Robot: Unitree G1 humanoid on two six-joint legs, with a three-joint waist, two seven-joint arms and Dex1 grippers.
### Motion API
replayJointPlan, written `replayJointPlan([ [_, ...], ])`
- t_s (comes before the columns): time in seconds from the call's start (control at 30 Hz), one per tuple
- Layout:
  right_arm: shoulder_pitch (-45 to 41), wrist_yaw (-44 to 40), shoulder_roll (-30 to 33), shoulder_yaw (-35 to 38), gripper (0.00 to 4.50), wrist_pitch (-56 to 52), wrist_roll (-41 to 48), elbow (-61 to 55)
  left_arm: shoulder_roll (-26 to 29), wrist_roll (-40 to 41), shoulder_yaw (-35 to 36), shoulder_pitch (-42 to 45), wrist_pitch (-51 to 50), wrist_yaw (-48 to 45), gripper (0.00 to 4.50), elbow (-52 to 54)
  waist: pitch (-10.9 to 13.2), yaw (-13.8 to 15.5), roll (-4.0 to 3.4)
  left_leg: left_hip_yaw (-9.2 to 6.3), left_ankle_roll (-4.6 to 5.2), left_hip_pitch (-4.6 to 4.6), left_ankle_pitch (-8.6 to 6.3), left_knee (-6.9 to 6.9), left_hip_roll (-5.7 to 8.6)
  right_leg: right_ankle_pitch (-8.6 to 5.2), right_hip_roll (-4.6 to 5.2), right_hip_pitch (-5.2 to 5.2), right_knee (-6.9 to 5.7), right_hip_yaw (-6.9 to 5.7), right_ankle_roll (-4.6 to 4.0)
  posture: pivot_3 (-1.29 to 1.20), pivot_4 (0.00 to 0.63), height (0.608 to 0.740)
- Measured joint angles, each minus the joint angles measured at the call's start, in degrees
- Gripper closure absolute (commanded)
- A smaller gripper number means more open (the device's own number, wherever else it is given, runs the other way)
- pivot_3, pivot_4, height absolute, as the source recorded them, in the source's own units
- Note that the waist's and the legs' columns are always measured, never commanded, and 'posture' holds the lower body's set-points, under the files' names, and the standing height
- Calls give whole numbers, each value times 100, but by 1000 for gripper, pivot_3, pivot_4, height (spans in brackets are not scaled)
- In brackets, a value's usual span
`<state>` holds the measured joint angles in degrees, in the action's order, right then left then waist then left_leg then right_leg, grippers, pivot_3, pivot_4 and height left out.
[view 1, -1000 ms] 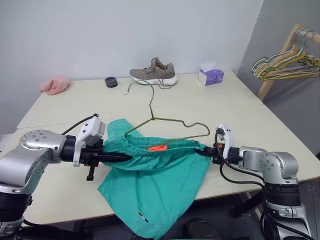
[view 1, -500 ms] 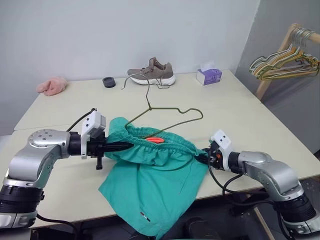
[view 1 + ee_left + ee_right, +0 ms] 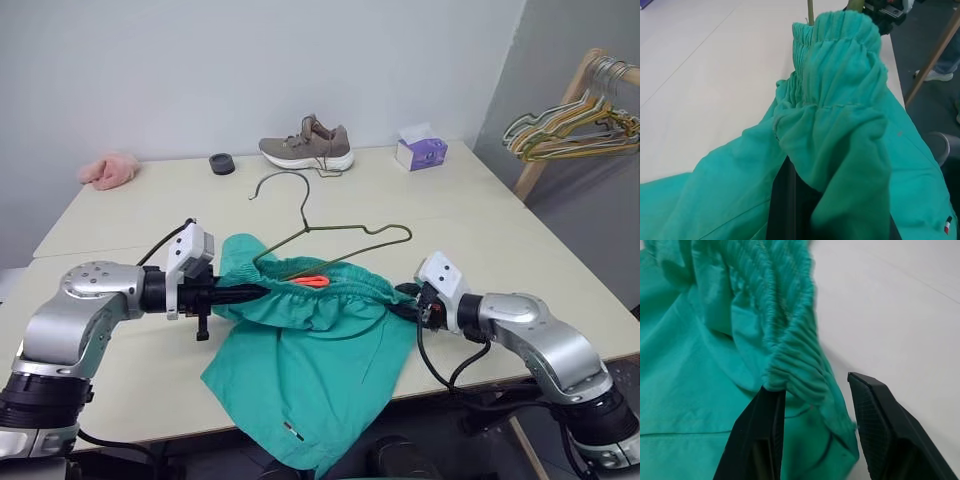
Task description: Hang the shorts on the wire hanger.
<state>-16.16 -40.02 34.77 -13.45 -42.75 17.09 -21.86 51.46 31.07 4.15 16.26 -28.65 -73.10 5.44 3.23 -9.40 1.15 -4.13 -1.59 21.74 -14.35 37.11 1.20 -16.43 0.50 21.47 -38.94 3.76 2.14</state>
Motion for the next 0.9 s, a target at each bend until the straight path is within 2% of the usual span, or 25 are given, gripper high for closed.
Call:
replayJointPlan([
  [0.13,-14,17,-166,-29,4438,-6,-11,206,-37,15,-1,0,-55,21,4500,-1,0,0,0,1,0,0,0,0,0,0,0,0,0,1,0,-155,0,740],
  [0.3,-39,137,-448,18,4477,-55,22,396,-164,520,190,-5,-687,213,4500,4,0,1,0,-2,0,1,0,0,0,0,1,1,-1,0,0,-152,0,740],
  [0.43,-69,122,-657,495,4477,-521,523,512,-89,1422,688,-153,-1642,231,4500,180,0,-6,0,-3,0,1,0,0,0,0,1,1,-2,-1,0,-149,0,740],
  [0.5,-98,63,-634,722,4477,-762,794,530,88,1596,755,-319,-1847,131,4500,279,0,-6,0,-3,0,0,0,0,0,0,1,0,-2,-2,-1,-147,0,740],
  [0.63,-204,-84,-479,950,4477,-1109,1172,562,483,1603,754,-505,-1900,-185,4500,362,1,-3,-1,-2,0,-1,0,0,0,-1,0,0,-2,-3,-3,-144,0,740],
  [0.77,-401,-146,-374,1026,4477,-1255,1400,618,944,1291,749,-540,-1506,-595,4500,274,2,-2,-3,0,0,-3,0,-4,1,-10,-1,0,-2,-4,-17,-144,0,740],
  [0.9,-469,-157,-294,1049,4477,-1277,1522,684,1111,1038,735,-542,-1173,-902,4500,55,3,-2,-5,-1,0,-3,0,-6,0,-12,-1,1,-2,-6,-21,-146,0,740],
])
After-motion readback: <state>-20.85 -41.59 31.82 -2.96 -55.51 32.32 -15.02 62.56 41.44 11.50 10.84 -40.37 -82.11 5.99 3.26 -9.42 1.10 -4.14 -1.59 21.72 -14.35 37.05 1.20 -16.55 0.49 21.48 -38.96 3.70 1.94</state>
